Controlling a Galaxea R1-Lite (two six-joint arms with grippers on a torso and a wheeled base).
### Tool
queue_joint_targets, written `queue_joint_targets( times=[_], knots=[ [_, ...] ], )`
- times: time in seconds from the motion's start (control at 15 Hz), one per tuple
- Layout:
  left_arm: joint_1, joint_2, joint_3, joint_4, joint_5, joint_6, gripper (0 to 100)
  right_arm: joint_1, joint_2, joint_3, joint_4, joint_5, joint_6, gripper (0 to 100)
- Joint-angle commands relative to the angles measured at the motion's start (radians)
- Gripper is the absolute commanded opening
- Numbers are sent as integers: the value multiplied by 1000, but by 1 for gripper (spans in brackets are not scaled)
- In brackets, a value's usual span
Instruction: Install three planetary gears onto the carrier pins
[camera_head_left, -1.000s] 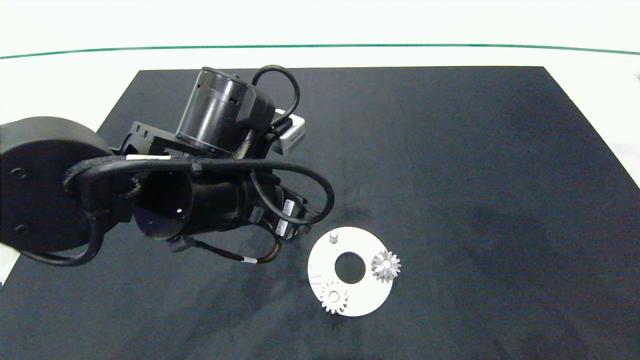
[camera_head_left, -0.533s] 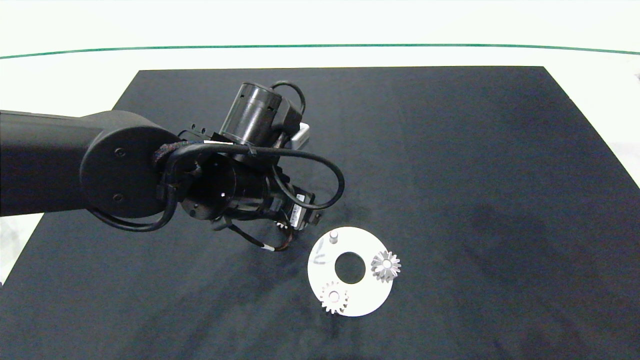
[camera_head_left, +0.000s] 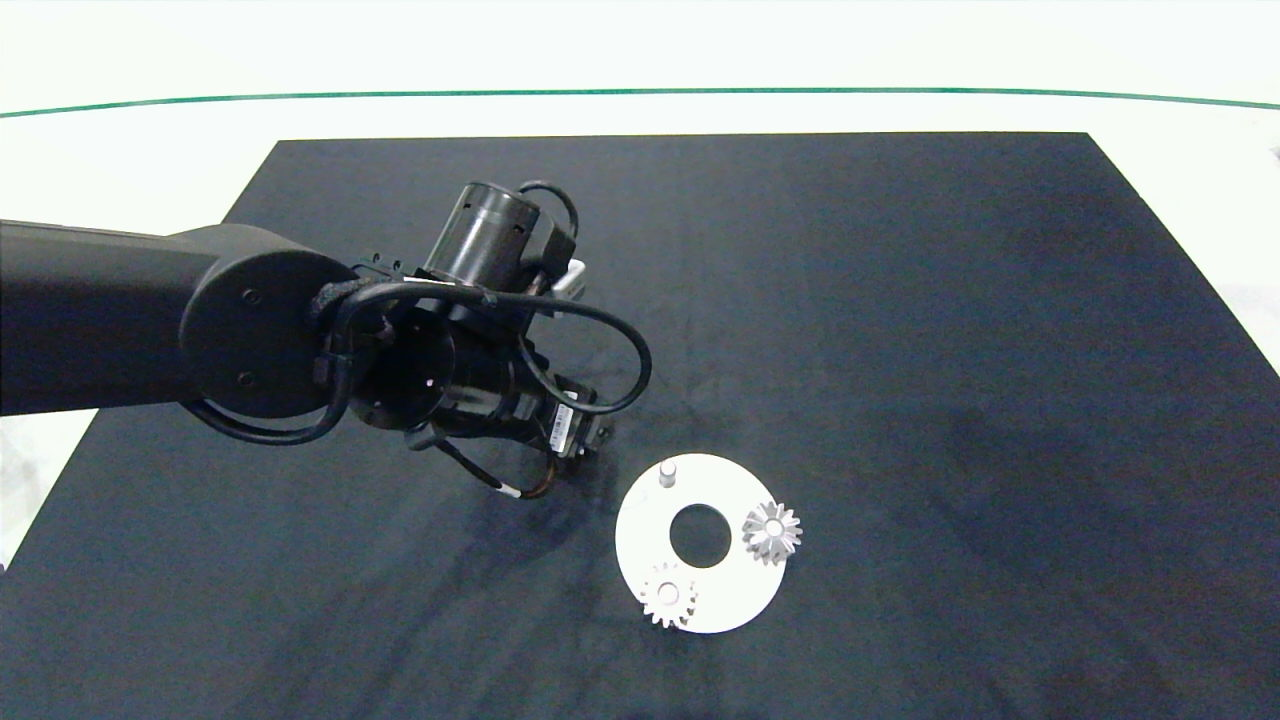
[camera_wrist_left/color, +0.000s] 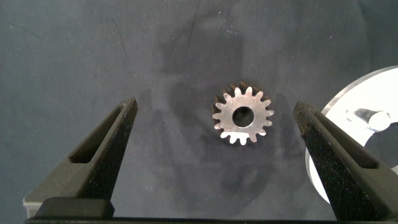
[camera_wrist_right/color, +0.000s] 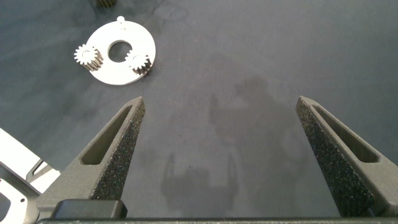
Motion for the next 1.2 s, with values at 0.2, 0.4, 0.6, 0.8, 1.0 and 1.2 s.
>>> queue_joint_targets(
  times=[0.2, 0.4, 0.6, 0.8, 1.0, 1.2],
  knots=[
    [-3, 8, 11, 1, 2, -7, 100, 1, 1, 0, 1, -1, -2, 100],
    [-8, 25, 11, -2, 2, -7, 100, 1, 0, 0, 1, -1, -2, 100],
    [-5, 33, 11, -4, 2, -7, 100, 2, 1, 1, 1, -1, -2, 100],
    [-3, 30, 11, -4, 2, -7, 99, 2, 3, 3, 3, 1, -4, 100],
    [-3, 31, 17, -4, 2, -7, 93, 2, 1, 3, 3, -1, -4, 100],
    [-5, 33, 26, -4, 4, -7, 87, 2, 1, 3, 3, 1, -4, 100]
  ],
)
